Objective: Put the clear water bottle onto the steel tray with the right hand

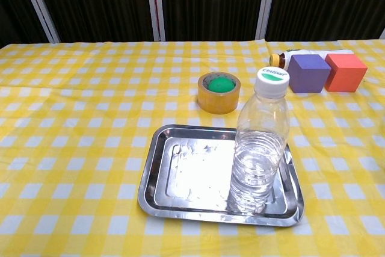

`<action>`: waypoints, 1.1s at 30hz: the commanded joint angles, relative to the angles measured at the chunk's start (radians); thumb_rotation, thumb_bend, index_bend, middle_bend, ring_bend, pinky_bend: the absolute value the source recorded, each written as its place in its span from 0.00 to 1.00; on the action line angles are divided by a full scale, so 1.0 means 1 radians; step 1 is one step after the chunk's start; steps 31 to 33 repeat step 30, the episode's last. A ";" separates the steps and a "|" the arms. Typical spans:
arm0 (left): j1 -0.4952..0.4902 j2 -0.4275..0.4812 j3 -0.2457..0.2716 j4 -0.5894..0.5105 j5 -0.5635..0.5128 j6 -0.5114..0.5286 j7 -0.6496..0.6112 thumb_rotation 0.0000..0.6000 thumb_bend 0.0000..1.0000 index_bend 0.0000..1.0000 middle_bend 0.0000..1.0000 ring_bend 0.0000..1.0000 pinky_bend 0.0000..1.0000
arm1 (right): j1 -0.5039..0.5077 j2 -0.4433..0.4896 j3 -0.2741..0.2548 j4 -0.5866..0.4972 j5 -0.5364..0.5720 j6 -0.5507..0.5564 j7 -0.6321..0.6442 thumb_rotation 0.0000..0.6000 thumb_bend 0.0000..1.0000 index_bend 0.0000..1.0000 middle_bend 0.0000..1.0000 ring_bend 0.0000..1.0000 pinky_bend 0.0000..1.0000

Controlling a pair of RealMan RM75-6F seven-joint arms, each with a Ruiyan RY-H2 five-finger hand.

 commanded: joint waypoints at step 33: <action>-0.007 -0.021 -0.017 0.023 -0.034 -0.011 0.029 1.00 0.16 0.17 0.01 0.00 0.00 | -0.342 -0.471 0.108 0.569 -0.207 0.914 -0.418 1.00 0.26 0.02 0.01 0.00 0.00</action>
